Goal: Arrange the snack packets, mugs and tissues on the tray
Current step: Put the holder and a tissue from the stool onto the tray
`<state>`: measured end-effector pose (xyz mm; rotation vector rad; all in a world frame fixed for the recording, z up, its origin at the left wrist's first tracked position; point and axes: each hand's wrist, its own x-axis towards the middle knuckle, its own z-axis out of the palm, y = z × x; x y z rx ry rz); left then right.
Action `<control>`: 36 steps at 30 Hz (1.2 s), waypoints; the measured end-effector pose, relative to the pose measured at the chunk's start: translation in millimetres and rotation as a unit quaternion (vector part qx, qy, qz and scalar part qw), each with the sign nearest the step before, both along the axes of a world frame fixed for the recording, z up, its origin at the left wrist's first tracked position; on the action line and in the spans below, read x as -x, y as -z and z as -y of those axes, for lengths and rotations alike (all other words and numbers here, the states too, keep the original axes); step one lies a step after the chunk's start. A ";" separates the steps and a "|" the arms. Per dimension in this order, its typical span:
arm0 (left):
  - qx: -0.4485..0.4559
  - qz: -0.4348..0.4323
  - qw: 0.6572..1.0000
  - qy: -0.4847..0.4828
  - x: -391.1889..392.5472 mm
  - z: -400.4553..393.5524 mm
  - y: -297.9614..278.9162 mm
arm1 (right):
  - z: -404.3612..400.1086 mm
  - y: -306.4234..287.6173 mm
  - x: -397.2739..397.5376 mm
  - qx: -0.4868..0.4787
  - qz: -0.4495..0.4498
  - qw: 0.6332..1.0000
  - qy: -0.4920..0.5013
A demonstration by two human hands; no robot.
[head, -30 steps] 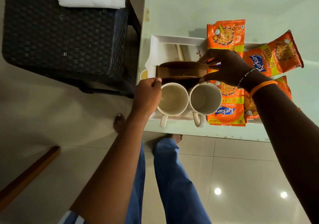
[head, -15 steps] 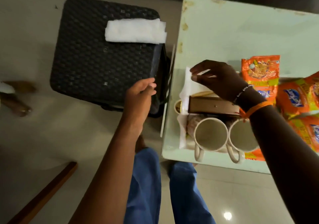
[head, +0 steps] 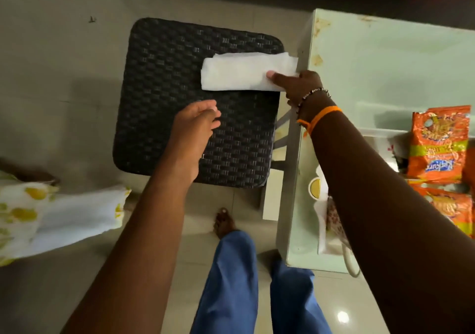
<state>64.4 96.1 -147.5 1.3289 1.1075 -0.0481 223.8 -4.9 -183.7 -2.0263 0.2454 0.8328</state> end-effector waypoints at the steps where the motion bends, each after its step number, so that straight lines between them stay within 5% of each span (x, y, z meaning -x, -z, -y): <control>1: 0.010 -0.009 1.000 0.004 -1.2 -2.9 1.6 | -2.4 -2.7 -3.3 -0.006 0.000 1.000 0.014; 7: 0.117 0.018 0.993 -0.022 -4.5 1.8 1.1 | 26.9 -38.9 1.3 -0.177 -0.061 0.979 0.082; 13: 0.185 0.101 0.978 0.014 -1.5 38.9 -10.1 | 114.6 -73.8 24.8 -0.178 -0.044 0.983 0.035; 21: 0.042 0.082 0.980 0.178 2.0 139.6 -12.9 | 224.5 -89.5 46.4 -0.085 0.017 0.996 -0.030; 26: -0.032 0.072 0.979 0.188 0.4 189.9 -3.0 | 268.1 -73.7 54.2 0.048 0.158 0.982 -0.095; 36: -0.126 0.045 0.974 0.184 -9.0 219.1 17.2 | 290.8 -41.6 60.7 0.066 0.235 0.968 -0.064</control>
